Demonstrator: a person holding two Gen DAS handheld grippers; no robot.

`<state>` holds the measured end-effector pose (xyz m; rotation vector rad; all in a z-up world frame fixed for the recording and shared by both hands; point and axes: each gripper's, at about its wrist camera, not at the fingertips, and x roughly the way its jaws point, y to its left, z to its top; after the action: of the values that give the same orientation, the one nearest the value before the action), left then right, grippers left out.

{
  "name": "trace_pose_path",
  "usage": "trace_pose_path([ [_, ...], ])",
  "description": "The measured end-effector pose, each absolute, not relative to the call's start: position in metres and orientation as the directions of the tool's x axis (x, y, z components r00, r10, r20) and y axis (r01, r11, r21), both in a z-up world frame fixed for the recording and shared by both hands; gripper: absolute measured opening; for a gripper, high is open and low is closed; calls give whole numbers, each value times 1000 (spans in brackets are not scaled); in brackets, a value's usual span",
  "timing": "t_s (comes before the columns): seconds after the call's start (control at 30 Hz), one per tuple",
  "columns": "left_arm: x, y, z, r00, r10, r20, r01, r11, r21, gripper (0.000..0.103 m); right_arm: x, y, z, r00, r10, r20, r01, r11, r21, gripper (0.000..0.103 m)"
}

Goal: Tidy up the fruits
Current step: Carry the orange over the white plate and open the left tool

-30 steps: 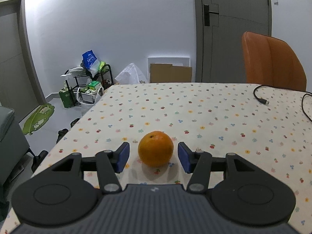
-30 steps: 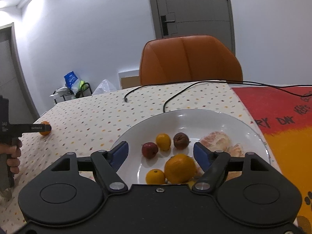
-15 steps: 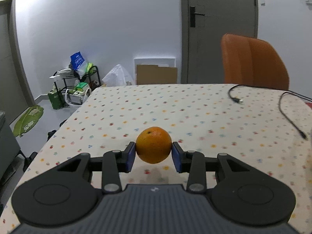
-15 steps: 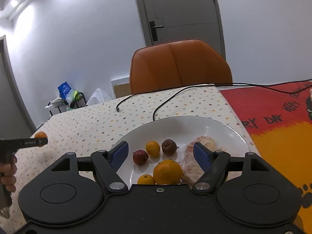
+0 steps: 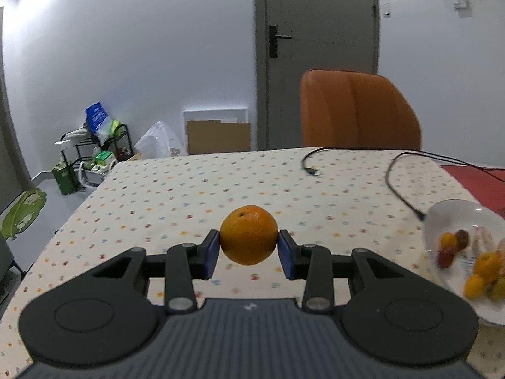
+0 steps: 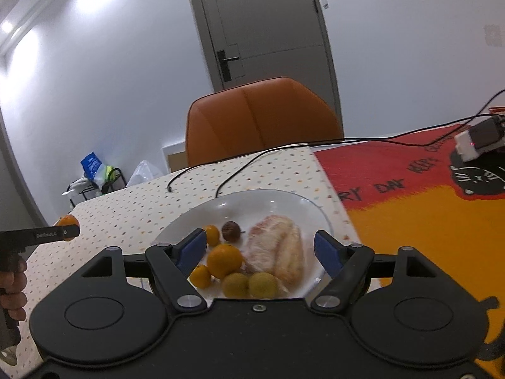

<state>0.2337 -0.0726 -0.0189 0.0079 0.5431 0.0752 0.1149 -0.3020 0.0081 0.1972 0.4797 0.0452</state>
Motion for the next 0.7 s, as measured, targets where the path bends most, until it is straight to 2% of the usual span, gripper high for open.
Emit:
trace_pose_path([
  [0.7, 212, -169, -10, 863, -78, -500, 116, 992, 46, 38, 69, -344, 3, 909, 44, -416, 64, 968, 243, 75],
])
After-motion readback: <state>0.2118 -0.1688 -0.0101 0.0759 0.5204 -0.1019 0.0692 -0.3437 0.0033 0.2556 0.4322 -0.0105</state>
